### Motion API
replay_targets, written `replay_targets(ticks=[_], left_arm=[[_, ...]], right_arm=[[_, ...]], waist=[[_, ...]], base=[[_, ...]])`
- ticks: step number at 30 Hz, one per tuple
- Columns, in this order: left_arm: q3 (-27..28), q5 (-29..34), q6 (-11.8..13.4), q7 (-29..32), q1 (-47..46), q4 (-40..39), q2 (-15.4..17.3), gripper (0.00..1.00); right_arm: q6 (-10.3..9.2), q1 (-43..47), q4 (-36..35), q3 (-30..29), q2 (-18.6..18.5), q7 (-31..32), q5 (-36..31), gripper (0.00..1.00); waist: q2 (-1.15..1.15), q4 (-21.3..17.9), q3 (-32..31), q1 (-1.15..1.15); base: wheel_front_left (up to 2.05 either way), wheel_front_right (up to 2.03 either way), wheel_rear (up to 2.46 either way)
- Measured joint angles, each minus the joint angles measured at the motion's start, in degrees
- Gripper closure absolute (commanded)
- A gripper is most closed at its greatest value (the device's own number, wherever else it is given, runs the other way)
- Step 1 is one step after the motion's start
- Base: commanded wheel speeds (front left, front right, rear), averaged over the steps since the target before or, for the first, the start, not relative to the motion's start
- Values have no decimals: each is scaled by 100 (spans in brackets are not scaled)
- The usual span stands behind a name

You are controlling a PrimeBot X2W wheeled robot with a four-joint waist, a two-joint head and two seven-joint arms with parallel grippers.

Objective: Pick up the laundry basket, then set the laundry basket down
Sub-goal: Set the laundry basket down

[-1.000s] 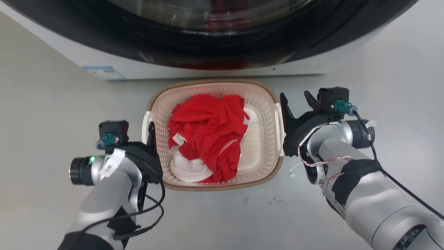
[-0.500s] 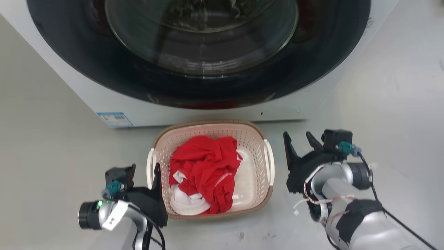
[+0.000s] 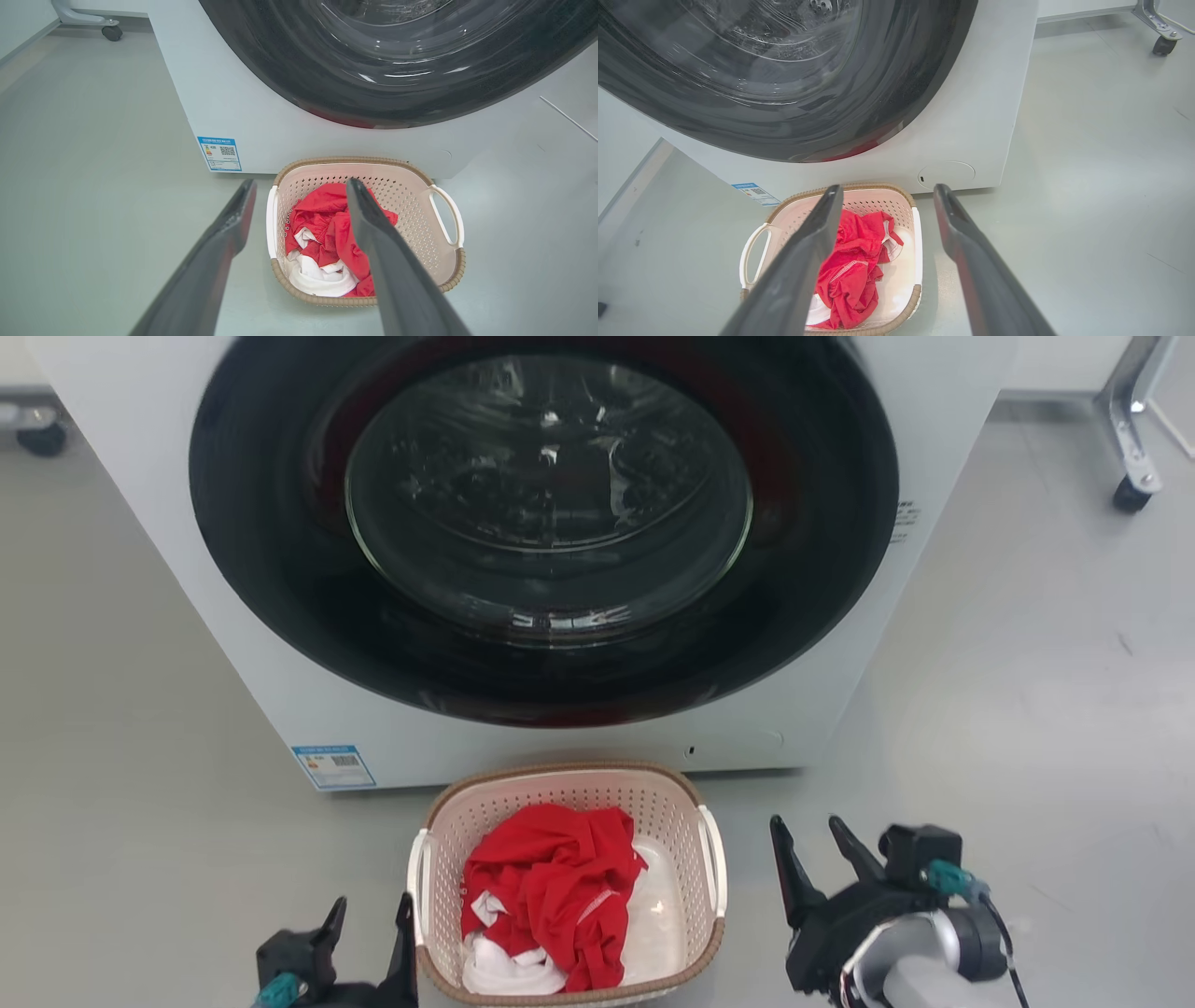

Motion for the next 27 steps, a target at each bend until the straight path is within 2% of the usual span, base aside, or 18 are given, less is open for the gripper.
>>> replay_targets(ticks=[10,13,22,27], left_arm=[[953,789,1,0,1235,-1252,-76,0],[1099,1026,1,0,1509,-1651,-202,0],[1485,1653,1,0,2232,-2675,-311,0],[1552,1835,1,-1,2349,-2905,-331,0]], right_arm=[[0,1271,-1201,-931,-65,0,-929,0],[0,1650,-1561,-1258,-77,-1,-1218,0],[0,2659,-2789,-2042,-8,-1,-2202,0],[0,2863,-3192,-2245,90,-9,-2528,0]], waist=[[0,-20,-556,0],[1,-40,-669,1],[1,-95,-871,1],[1,-110,-872,1]], base=[[0,0,0],[0,0,0],[0,0,0],[0,0,0]])
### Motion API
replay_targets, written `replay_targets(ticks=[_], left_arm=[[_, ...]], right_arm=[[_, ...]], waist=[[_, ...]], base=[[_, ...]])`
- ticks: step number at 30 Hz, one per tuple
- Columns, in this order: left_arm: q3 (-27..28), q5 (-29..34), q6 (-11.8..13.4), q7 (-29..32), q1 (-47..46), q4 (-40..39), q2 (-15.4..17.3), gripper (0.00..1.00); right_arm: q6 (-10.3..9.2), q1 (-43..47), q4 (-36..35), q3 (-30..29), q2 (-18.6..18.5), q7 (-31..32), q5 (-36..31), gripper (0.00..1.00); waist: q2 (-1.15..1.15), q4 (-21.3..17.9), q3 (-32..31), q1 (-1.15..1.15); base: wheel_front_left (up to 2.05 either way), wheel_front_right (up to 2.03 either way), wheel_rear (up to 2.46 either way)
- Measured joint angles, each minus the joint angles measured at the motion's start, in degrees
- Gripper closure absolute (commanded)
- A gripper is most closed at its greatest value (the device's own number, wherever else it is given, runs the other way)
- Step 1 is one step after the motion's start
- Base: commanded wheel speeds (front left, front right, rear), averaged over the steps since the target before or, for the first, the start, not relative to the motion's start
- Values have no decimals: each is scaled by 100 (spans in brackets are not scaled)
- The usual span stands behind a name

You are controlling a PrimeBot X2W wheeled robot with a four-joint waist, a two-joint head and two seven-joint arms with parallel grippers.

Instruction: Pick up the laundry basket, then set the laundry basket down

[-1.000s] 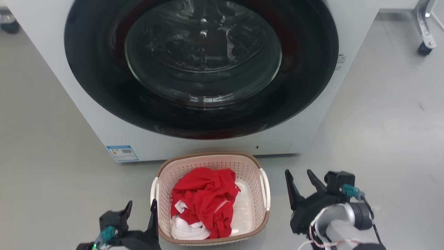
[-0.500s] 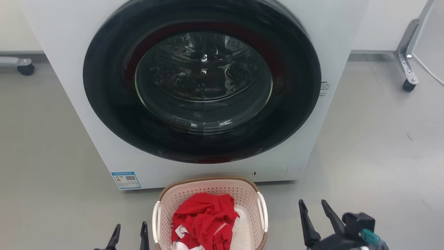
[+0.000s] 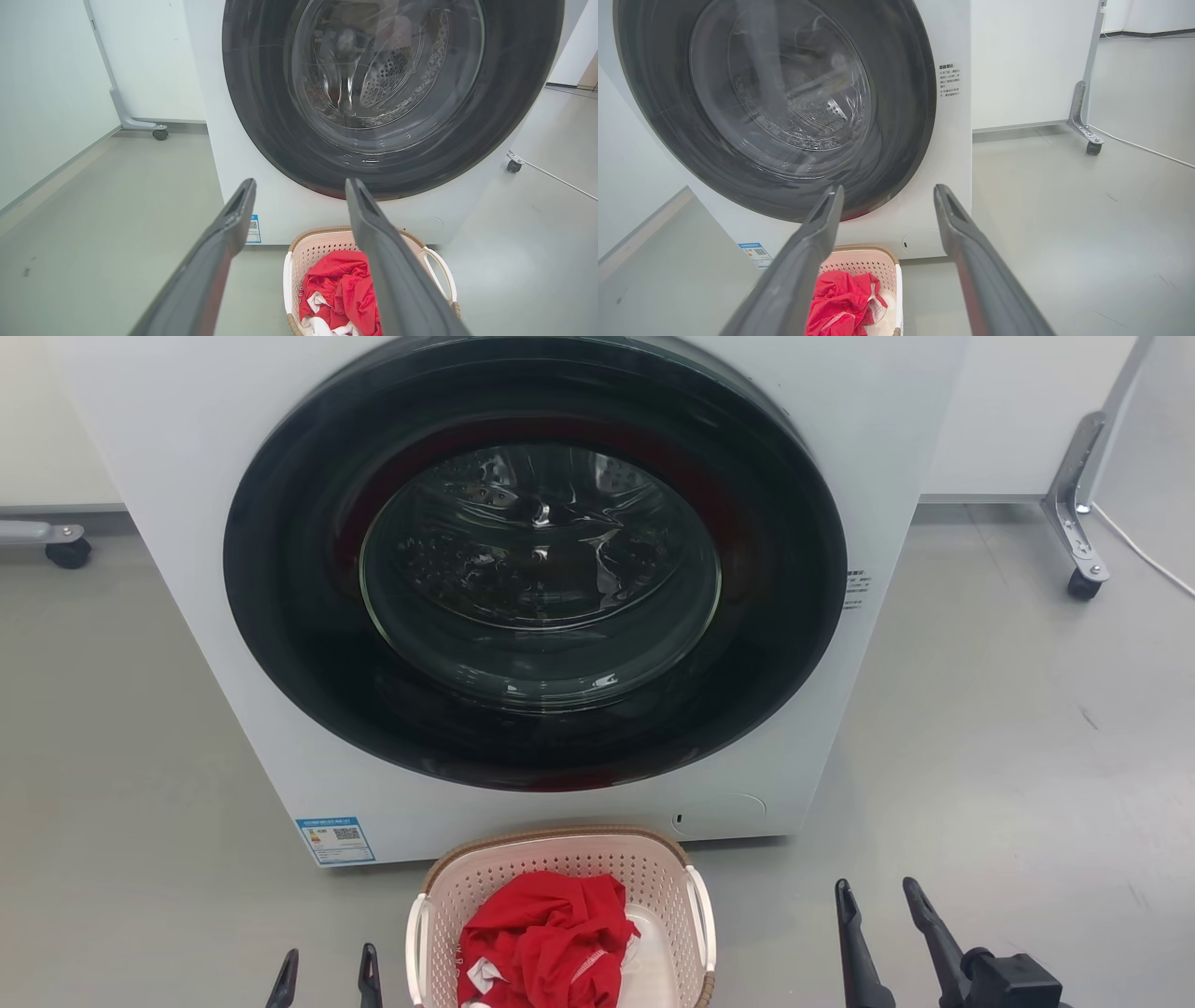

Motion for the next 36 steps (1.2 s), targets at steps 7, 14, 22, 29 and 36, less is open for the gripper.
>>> replay_targets(ticks=[7,14,22,29,36], left_arm=[[87,142,0,0,101,-337,-27,0],[105,298,0,0,196,-555,-56,0],[127,438,0,0,197,-642,-85,0],[160,491,0,0,199,-651,-109,0],[118,480,-5,10,198,-392,-146,100]], right_arm=[[0,264,-572,-230,97,-9,-431,0],[0,358,-869,-331,156,-15,-690,0],[0,436,-1053,-391,203,-15,-857,0],[0,438,-1174,-453,236,-16,-934,0],[-1,511,-916,-444,248,23,-967,100]], waist=[[0,-32,16,0],[0,-43,37,0],[0,-47,70,0],[0,-56,102,0],[0,-60,114,0]], base=[[0,0,0],[0,0,0],[0,0,0],[0,0,0],[0,0,0]])
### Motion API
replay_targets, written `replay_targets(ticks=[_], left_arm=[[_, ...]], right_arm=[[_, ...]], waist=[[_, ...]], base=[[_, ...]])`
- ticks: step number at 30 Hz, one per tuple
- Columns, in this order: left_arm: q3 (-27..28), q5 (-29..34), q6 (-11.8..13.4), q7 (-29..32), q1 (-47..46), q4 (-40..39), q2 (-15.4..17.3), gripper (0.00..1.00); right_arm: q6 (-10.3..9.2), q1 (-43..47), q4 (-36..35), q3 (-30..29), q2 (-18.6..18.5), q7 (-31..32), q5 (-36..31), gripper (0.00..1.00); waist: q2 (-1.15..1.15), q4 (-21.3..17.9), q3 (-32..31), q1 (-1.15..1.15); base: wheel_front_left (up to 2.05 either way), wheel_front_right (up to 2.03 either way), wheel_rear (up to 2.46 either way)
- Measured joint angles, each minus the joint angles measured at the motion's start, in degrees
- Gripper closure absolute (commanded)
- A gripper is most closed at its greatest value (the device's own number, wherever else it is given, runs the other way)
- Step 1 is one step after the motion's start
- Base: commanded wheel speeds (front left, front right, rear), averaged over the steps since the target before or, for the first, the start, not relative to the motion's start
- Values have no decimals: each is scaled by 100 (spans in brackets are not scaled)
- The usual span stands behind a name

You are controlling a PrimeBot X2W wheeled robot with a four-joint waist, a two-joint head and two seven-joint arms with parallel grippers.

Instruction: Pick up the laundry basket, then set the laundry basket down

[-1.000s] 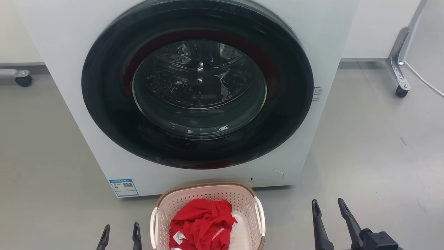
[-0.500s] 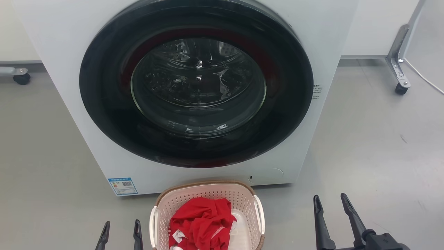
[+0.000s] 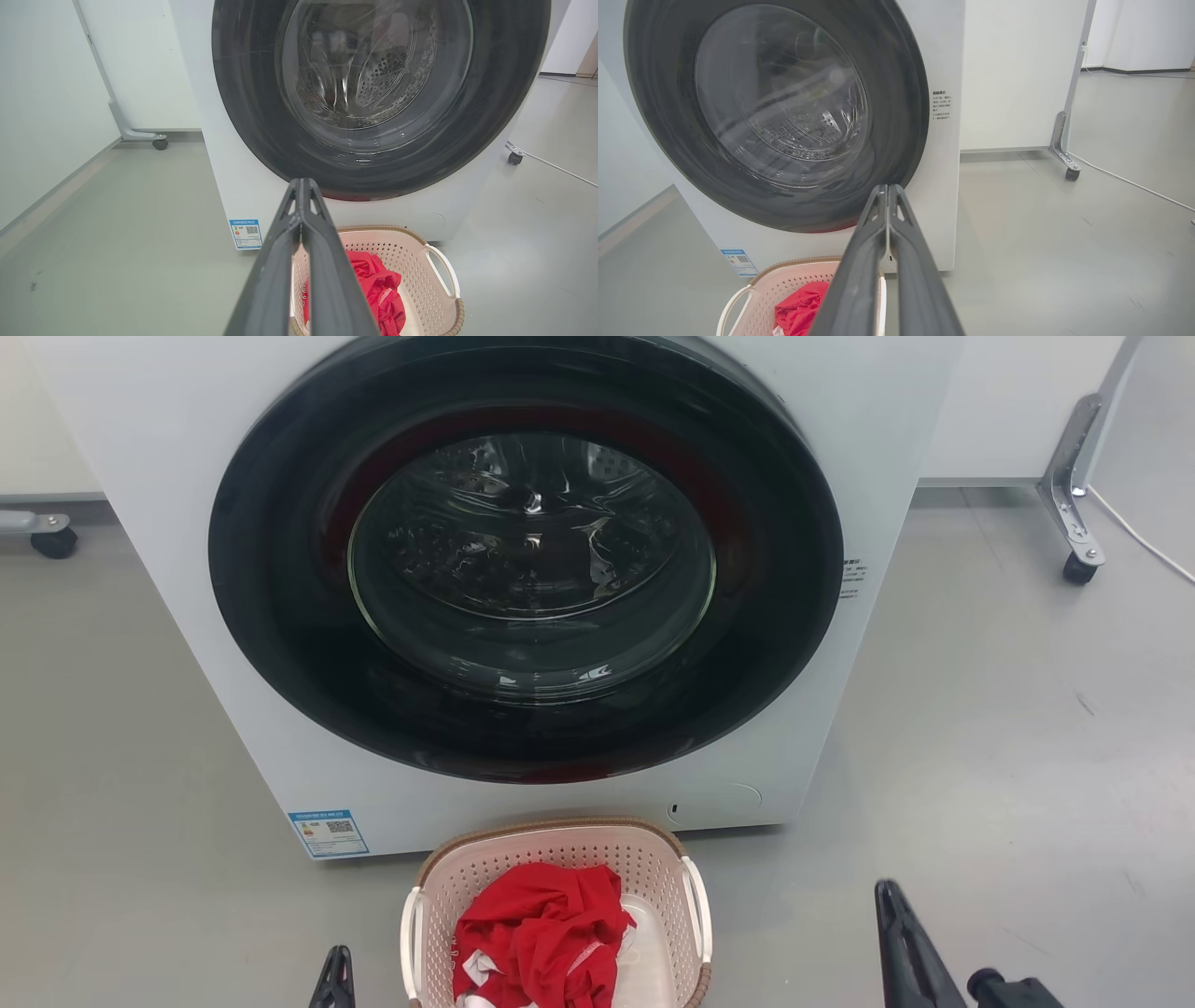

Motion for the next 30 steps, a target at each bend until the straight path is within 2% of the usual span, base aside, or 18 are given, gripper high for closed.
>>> replay_targets(ticks=[9,30], left_arm=[[57,-326,-70,108,-12,175,-21,100],[367,-2290,-371,612,-324,454,-34,100]], right_arm=[[76,53,165,-130,5,100,377,100],[393,-127,459,-665,40,603,2235,100]], waist=[[0,2,6,0],[0,9,15,0]], base=[[0,0,0],[0,0,0]])
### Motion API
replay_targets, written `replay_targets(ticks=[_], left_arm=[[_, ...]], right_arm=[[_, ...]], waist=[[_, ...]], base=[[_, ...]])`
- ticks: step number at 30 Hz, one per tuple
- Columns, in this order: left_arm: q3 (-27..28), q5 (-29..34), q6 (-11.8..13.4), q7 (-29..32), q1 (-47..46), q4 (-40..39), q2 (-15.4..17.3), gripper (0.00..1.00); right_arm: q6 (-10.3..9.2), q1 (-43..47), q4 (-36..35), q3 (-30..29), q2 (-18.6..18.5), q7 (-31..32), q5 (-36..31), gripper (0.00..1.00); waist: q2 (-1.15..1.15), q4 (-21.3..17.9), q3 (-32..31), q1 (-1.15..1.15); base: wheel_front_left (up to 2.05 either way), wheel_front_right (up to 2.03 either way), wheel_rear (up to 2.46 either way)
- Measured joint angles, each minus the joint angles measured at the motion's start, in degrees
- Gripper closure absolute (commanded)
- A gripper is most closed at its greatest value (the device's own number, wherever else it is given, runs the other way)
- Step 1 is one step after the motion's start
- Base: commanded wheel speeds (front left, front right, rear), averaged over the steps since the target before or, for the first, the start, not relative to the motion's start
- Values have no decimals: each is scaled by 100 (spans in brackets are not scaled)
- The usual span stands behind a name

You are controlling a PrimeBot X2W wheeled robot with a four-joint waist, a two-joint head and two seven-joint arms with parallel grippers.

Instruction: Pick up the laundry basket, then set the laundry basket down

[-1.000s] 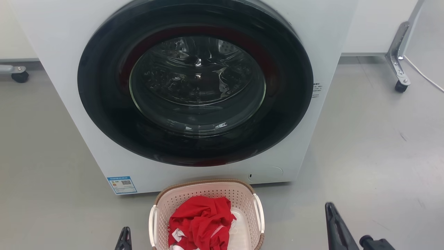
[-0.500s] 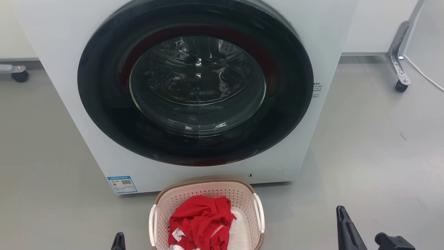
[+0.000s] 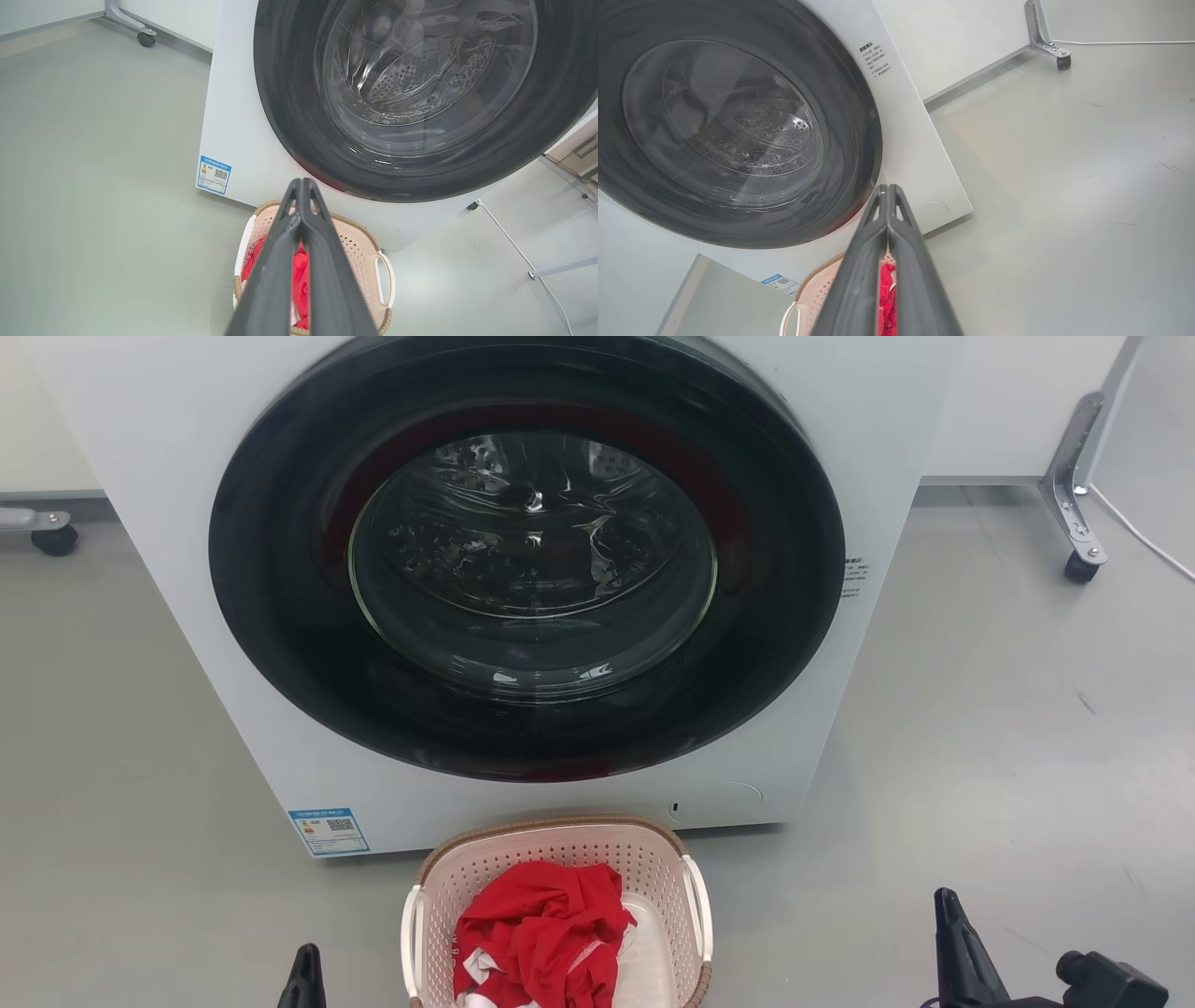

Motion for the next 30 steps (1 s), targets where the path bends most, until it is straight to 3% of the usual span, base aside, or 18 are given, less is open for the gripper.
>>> replay_targets(ticks=[30], left_arm=[[428,-2786,-497,701,-582,413,-35,100]], right_arm=[[490,-380,436,-799,40,706,2731,100]], waist=[[0,10,13,0]], base=[[0,0,0]])
